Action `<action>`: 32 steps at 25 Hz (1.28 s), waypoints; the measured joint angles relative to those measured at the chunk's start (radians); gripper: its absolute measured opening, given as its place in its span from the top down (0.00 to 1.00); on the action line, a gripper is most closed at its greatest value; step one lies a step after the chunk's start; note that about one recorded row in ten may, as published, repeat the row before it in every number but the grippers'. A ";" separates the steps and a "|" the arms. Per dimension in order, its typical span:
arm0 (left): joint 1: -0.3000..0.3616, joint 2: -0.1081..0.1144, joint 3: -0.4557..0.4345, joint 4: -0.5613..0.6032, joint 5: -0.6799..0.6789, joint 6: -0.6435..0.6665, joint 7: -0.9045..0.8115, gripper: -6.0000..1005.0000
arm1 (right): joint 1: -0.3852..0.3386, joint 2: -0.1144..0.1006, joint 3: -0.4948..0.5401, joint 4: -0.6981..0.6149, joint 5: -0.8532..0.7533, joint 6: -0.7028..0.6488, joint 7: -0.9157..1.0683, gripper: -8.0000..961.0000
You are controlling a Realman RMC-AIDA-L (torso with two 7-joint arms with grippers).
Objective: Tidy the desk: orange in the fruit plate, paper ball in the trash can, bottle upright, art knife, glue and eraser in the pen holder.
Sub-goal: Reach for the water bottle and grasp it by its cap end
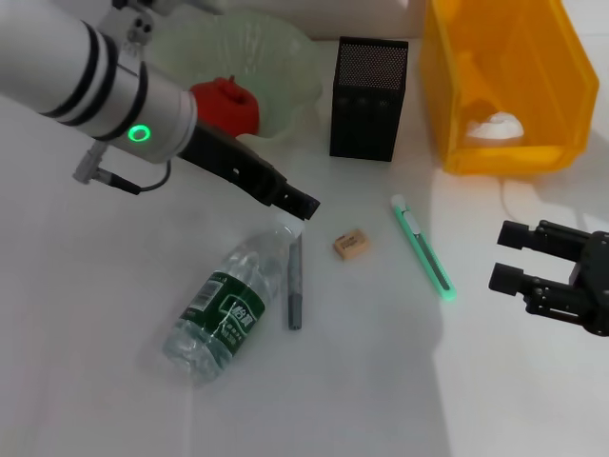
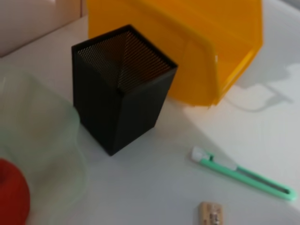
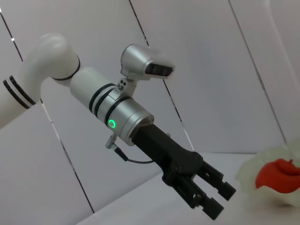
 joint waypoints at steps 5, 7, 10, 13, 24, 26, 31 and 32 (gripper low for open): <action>-0.028 -0.001 0.095 -0.079 0.015 -0.090 -0.073 0.22 | -0.004 0.000 0.000 0.014 -0.005 0.017 -0.005 0.26; -0.034 -0.001 0.129 -0.099 0.028 -0.127 -0.106 0.22 | -0.003 -0.001 0.000 0.018 -0.008 0.020 -0.005 0.26; -0.042 -0.002 0.151 -0.114 0.050 -0.147 -0.134 0.23 | 0.000 -0.001 0.000 0.019 -0.010 0.021 -0.006 0.26; -0.051 -0.002 0.175 -0.143 0.073 -0.164 -0.163 0.23 | 0.004 -0.001 0.000 0.020 -0.010 0.026 -0.007 0.27; -0.049 -0.002 0.208 -0.214 0.075 -0.207 -0.175 0.23 | 0.025 0.005 -0.009 0.063 -0.011 0.060 -0.008 0.26; -0.049 -0.002 0.218 -0.222 0.074 -0.221 -0.176 0.23 | 0.030 0.003 -0.010 0.077 -0.012 0.060 -0.012 0.26; -0.044 -0.002 0.234 -0.224 0.073 -0.242 -0.177 0.24 | 0.035 0.002 -0.009 0.093 -0.013 0.063 -0.021 0.26; -0.043 -0.002 0.236 -0.224 0.073 -0.244 -0.177 0.24 | 0.035 0.002 -0.007 0.095 -0.013 0.066 -0.021 0.26</action>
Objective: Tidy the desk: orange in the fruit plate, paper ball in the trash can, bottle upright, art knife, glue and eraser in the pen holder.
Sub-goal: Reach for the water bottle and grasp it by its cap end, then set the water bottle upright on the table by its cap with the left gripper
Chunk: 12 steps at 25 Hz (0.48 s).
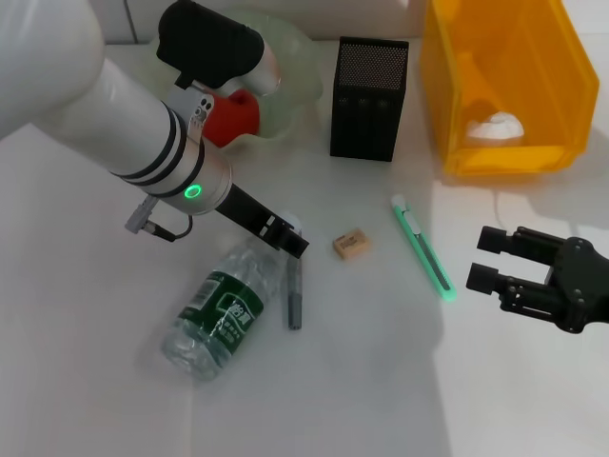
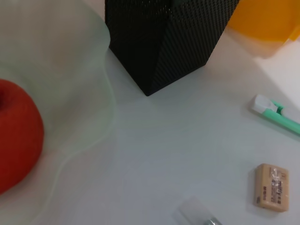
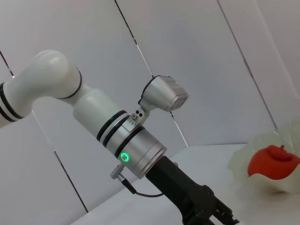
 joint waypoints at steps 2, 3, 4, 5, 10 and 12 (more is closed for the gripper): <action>0.001 0.000 0.005 0.000 0.000 -0.004 0.000 0.29 | 0.000 0.000 0.001 0.001 0.000 0.003 0.000 0.26; 0.001 0.000 0.008 0.000 0.000 -0.004 0.000 0.34 | 0.000 0.000 0.002 0.003 0.000 0.004 -0.001 0.26; 0.001 0.000 0.010 0.000 0.000 -0.005 0.000 0.39 | 0.000 0.000 0.003 0.005 0.000 0.005 -0.001 0.26; 0.001 0.000 0.013 0.002 0.001 -0.007 0.000 0.45 | 0.000 0.000 0.004 0.008 0.000 0.005 -0.002 0.26; 0.006 0.000 0.020 0.013 0.006 -0.011 0.010 0.48 | -0.002 0.002 0.007 0.012 0.000 0.010 -0.002 0.26; 0.008 0.000 0.020 0.015 0.008 -0.012 0.010 0.50 | -0.003 0.002 0.007 0.012 0.000 0.010 -0.002 0.26</action>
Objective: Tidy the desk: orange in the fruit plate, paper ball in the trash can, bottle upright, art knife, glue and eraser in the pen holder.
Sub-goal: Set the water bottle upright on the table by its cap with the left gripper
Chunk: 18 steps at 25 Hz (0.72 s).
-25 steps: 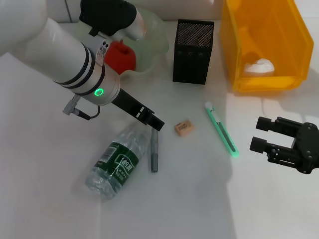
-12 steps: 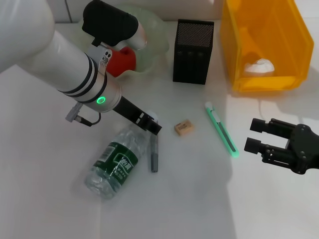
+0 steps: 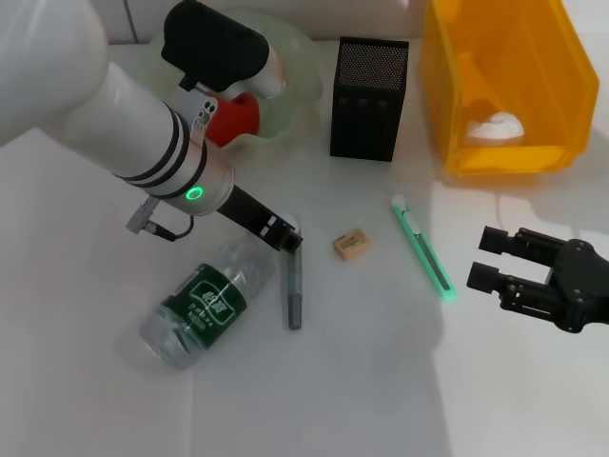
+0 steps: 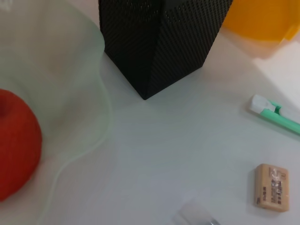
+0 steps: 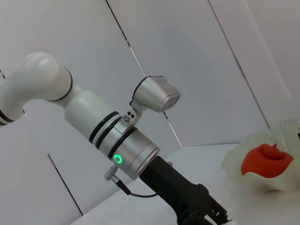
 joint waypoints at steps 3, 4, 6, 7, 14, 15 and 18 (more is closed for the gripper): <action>0.022 0.002 0.000 0.034 0.001 -0.002 0.012 0.52 | -0.004 0.000 0.000 0.000 0.000 0.004 0.000 0.26; 0.022 0.002 0.000 0.034 0.001 -0.002 0.012 0.53 | -0.004 0.000 0.000 0.000 0.000 0.004 0.000 0.26; 0.052 0.005 0.000 0.085 0.001 -0.003 0.034 0.54 | -0.005 0.001 0.000 0.000 0.000 0.007 0.000 0.26; 0.052 0.005 0.000 0.085 0.001 -0.003 0.034 0.55 | -0.005 0.002 0.000 0.000 0.000 0.007 0.000 0.26; 0.320 0.008 -0.064 0.427 -0.095 -0.080 0.221 0.56 | -0.003 0.003 0.000 0.002 0.001 0.009 0.000 0.26; 0.343 0.008 -0.088 0.437 -0.140 -0.084 0.262 0.56 | 0.000 0.004 0.000 0.004 0.001 0.009 0.000 0.26; 0.393 0.009 -0.169 0.432 -0.300 -0.090 0.391 0.56 | 0.005 0.004 0.000 0.005 0.001 0.012 0.004 0.27</action>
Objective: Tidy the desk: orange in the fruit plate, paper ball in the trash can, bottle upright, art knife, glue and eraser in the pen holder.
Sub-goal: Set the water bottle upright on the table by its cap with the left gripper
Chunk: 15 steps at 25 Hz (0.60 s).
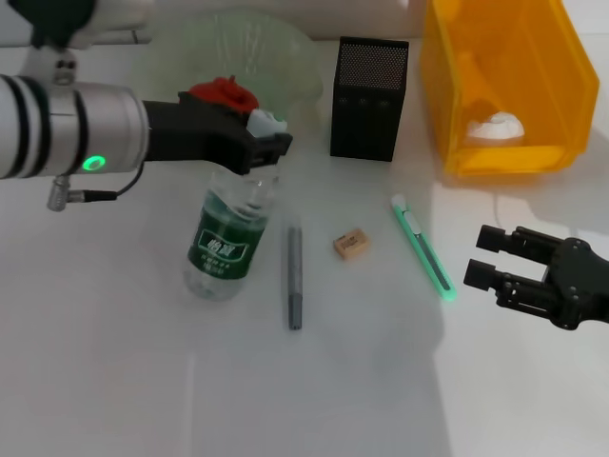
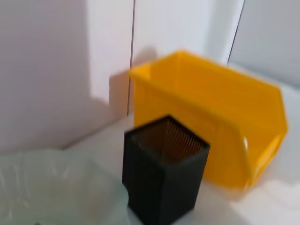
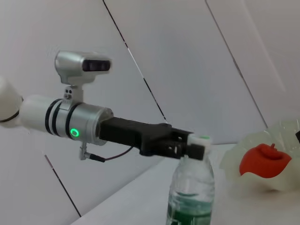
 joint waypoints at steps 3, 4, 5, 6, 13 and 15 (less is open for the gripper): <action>0.010 0.000 -0.019 -0.006 -0.035 0.000 0.030 0.56 | 0.003 0.000 0.000 0.000 0.000 0.004 0.004 0.27; 0.021 0.000 -0.038 -0.012 -0.076 -0.001 0.075 0.56 | 0.004 0.001 0.000 0.000 0.000 0.006 0.005 0.27; 0.060 0.000 -0.115 -0.062 -0.252 0.000 0.223 0.56 | 0.006 0.002 0.000 0.000 0.001 0.008 0.006 0.27; 0.060 0.000 -0.115 -0.062 -0.252 0.000 0.223 0.56 | 0.006 0.002 0.000 0.000 0.001 0.008 0.006 0.27; 0.064 0.002 -0.251 -0.309 -0.647 0.080 0.606 0.56 | 0.015 0.007 0.000 0.000 0.007 0.008 0.013 0.26; 0.052 0.002 -0.282 -0.393 -0.740 0.133 0.723 0.56 | 0.020 0.011 0.000 0.000 0.007 0.011 0.018 0.26</action>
